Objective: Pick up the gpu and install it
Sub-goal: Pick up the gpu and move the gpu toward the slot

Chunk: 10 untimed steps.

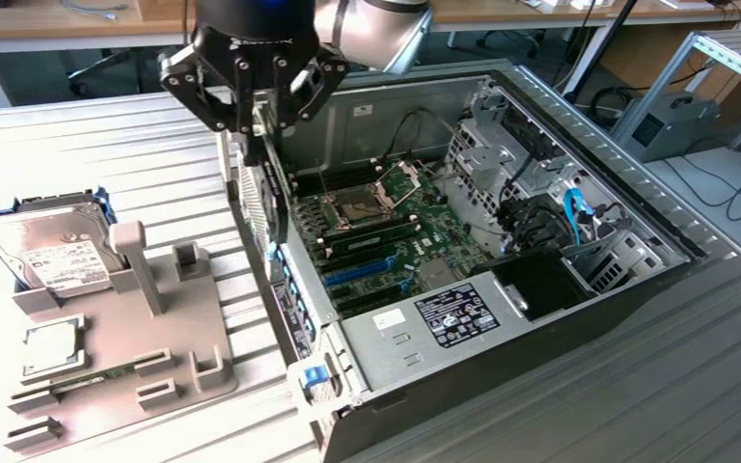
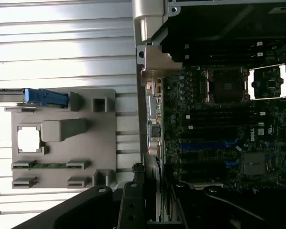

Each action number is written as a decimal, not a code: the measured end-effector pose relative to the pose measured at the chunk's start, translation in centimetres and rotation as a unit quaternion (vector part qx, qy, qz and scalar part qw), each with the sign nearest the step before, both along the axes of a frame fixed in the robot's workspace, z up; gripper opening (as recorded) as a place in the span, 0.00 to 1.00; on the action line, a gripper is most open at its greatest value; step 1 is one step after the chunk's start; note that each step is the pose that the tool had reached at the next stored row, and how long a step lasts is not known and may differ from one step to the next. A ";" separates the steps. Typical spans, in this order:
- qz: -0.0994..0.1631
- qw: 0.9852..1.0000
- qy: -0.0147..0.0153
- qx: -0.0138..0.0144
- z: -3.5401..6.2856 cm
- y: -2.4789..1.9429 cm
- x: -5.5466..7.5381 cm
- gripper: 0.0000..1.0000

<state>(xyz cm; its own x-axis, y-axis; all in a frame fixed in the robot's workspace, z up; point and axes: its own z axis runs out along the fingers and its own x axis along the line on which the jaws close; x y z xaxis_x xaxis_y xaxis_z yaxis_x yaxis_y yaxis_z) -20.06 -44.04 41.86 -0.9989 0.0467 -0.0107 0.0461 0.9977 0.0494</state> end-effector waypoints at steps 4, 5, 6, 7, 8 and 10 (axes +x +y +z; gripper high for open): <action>0.000 1.000 0.007 0.000 0.00 0.00 2.1 0.26; 0.000 1.000 0.009 0.000 -0.02 0.00 2.5 0.26; 0.000 1.000 0.010 0.000 -0.04 0.00 2.8 0.26; 0.000 1.000 0.012 0.000 -0.08 0.00 3.1 0.26; 0.000 1.000 0.013 0.000 -0.12 0.00 3.3 0.26; 0.000 1.000 0.015 0.000 -0.22 0.00 3.9 0.26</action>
